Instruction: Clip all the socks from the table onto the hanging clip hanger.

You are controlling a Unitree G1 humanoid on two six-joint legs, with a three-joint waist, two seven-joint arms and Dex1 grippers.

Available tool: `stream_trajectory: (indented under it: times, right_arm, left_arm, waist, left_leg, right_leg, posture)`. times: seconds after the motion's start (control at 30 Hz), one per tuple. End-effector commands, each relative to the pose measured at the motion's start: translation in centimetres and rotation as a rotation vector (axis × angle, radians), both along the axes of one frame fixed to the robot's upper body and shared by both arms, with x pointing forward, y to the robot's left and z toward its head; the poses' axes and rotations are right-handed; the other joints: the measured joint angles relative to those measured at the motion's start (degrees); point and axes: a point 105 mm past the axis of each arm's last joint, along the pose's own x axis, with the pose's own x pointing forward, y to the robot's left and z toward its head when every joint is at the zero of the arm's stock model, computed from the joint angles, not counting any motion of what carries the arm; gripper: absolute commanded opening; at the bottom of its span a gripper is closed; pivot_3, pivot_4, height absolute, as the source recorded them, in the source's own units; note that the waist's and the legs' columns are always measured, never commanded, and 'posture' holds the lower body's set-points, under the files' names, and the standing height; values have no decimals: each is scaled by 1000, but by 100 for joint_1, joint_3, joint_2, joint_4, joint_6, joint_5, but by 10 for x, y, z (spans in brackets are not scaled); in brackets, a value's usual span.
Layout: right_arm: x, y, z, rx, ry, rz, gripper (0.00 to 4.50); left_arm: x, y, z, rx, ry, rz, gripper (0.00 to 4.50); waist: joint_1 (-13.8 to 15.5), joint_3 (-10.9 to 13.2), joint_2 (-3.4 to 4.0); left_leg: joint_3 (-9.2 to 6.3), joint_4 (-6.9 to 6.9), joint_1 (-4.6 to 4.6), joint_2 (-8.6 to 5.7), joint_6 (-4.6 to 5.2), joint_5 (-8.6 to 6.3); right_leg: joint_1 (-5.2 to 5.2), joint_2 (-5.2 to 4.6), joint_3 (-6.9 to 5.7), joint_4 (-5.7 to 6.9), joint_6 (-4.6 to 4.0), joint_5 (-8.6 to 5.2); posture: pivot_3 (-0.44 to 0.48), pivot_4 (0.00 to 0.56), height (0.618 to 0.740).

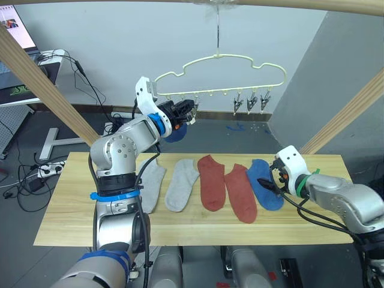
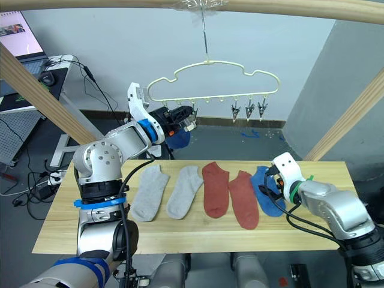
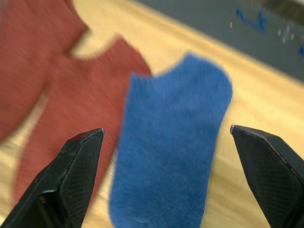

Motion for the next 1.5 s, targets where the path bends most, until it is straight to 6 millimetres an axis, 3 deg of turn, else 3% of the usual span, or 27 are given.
stream_trajectory:
  times: [0.03, 0.4, 0.7, 0.9, 1.0, 1.37, 1.5]
  right_arm:
    - [13, 0, -3, -6, -36, 0, 4466]
    - [47, -8, -13, -35, -61, -61, 4466]
    - [46, -6, -38, 6, 64, -106, 4466]
    - [43, -7, -44, -24, 67, -78, 4466]
    - [41, -11, -47, -37, 76, -93, 3921]
    - [38, -9, -50, -24, 89, -94, 51]
    - [38, -6, -47, -12, 88, -90, 51]
  left_arm:
    - [-4, 1, 15, -9, -34, -9, 193]
    - [-5, 1, 14, 5, -27, -4, 193]
    - [-5, 1, 14, 2, -14, -5, 193]
    - [-4, 2, 15, 5, -13, 1, 193]
    - [-3, 3, 16, 2, -11, 2, 193]
    - [-3, 5, 15, -31, 31, -18, 193]
    - [-3, 5, 15, -34, 39, -21, 193]
  waist:
    - [0, 0, 0]
    - [3, 0, 0]
    - [-7, 0, 1]
    - [-2, -1, 1]
    - [-1, -1, 1]
    - [2, -1, 0]
    - [2, -1, 0]
  left_leg:
    - [0, 1, 0, 0, 0, 0]
    - [1, 2, 0, 0, -1, 0]
    - [2, 4, 1, 0, -1, 0]
    - [2, 6, 4, 0, -1, 0]
    - [1, 5, 4, 0, -1, 0]
    - [1, 8, 5, -1, -1, 0]
    - [1, 9, 5, -1, -1, 0]
  right_leg:
    - [0, 0, 0, 0, 0, 0]
    - [0, 0, 1, 3, 0, 1]
    - [0, -1, 3, 5, 0, 2]
    - [2, -1, 4, 7, 3, 4]
    - [2, -1, 3, 7, 3, 4]
    - [5, -1, 4, 6, 7, 6]
    - [5, -1, 4, 6, 9, 7]
  posture:
    - [43, 258, 740]
    - [55, 257, 740]
    - [55, 257, 740]
    - [55, 257, 740]
    - [55, 257, 740]
    - [65, 266, 740]
    - [59, 266, 740]
